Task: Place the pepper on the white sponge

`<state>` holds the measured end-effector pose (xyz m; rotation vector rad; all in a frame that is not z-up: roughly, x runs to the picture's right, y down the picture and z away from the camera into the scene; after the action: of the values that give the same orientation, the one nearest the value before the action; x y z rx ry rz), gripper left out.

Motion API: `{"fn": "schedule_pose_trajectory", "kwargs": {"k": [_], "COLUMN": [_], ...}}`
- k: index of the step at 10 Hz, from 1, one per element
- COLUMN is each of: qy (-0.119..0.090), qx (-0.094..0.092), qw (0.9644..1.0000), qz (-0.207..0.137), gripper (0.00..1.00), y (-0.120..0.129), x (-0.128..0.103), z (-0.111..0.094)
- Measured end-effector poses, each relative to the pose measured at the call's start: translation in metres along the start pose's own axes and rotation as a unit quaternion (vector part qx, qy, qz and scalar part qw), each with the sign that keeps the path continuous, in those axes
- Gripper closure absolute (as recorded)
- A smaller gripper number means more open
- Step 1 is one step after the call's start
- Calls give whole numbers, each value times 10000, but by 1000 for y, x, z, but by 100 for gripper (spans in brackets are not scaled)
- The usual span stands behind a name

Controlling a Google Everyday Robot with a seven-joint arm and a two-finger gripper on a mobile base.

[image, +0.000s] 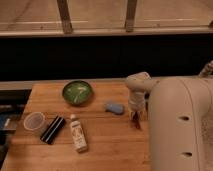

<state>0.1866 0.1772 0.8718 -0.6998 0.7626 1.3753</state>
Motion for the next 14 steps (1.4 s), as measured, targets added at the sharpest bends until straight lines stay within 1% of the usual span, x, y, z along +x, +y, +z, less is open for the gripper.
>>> {"fn": "schedule_pose_trajectory", "kwargs": {"k": [1,2,4,5,8,10,12,14], "qy": [-11,-27,-111,-170,-326,-468,-558,-677], "qx": [-1,-2,-18,-72,-352,-650,-806,-896], "qw": [10000,10000,9999,9998,9988,9967,9951,9937], "qz": [0,3,55,101,134,144,103,-42], "gripper": [97,100,100,100,100,100,100,100], "y": [0,0,-4,-8,-16,-20,-21,-13], "x": [0,-1,-4,-6,-13,-16,-16,-19], "z": [-1,-3,-9,-13,-24,-35,-42,-53]}}
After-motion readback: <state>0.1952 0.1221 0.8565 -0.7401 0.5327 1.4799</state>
